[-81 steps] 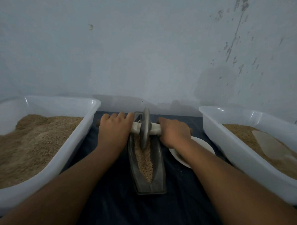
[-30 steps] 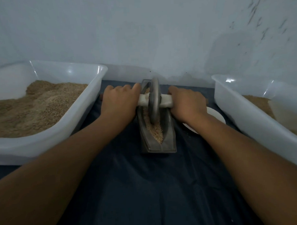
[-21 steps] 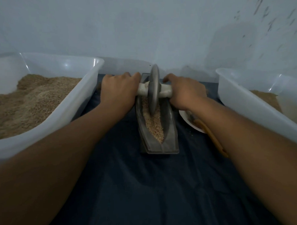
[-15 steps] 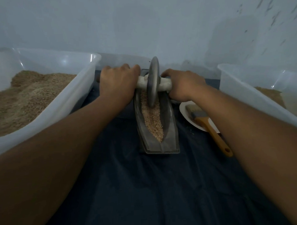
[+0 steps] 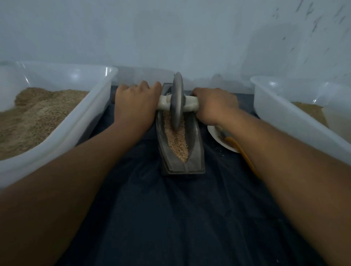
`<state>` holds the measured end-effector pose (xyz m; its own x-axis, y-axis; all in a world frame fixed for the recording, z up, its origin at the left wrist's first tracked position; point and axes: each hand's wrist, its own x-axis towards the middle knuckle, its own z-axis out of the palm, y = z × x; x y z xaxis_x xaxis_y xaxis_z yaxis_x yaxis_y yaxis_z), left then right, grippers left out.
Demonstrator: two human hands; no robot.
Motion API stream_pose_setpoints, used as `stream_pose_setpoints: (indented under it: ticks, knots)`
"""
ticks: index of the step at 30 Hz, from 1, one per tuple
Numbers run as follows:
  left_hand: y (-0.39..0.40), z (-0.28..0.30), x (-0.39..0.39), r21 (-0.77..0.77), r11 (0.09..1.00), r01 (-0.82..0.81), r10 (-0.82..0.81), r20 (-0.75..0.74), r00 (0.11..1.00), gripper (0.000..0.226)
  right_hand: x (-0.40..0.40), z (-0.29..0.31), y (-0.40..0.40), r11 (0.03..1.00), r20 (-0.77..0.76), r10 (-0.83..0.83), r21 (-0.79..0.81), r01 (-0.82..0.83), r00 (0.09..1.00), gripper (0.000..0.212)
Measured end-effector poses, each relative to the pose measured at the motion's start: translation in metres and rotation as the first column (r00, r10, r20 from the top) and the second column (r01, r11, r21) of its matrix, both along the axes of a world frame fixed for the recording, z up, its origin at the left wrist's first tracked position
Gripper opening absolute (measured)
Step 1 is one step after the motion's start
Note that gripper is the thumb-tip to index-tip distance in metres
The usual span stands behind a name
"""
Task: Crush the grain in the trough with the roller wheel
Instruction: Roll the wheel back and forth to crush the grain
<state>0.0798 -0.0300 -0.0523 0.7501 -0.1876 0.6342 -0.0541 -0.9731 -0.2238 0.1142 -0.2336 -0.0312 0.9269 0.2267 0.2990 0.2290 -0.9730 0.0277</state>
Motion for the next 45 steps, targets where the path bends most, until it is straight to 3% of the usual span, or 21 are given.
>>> stream_pose_setpoints:
  ticks: [4,11,17,28,36,40,45]
  knots:
    - [0.0,-0.002,-0.017,-0.025,1.0,-0.004,0.004,0.013,1.0,0.018,-0.017,-0.011,-0.001,0.999,0.129,0.027,0.018,-0.03,0.991,0.027]
    - [-0.005,-0.002,-0.046,-0.029,1.0,-0.008,0.007,-0.037,0.999,0.036,-0.05,-0.019,-0.005,0.998,0.219,0.048,0.033,-0.057,0.975,0.023]
    - [-0.006,-0.002,-0.064,-0.021,1.0,0.022,-0.022,-0.01,1.0,0.033,-0.079,-0.024,-0.007,0.997,0.304,0.037,0.051,-0.055,0.952,0.022]
    - [-0.004,0.006,-0.084,0.006,1.0,0.02,-0.019,-0.121,0.992,0.045,-0.104,-0.024,-0.009,0.999,0.324,0.036,0.01,-0.042,0.945,0.025]
    - [-0.006,0.004,-0.081,0.063,0.998,-0.018,0.022,-0.07,0.997,0.042,-0.093,-0.028,-0.009,0.997,0.311,0.036,0.048,-0.053,0.95,0.02]
    - [-0.005,0.004,-0.065,0.033,0.999,-0.014,0.017,-0.105,0.994,0.04,-0.077,-0.026,-0.008,0.999,0.29,0.031,0.022,-0.039,0.957,0.022]
    - [-0.001,-0.002,-0.05,0.011,1.0,0.02,-0.02,-0.045,0.999,0.029,-0.059,-0.021,-0.006,0.999,0.254,0.034,0.015,-0.039,0.967,0.023]
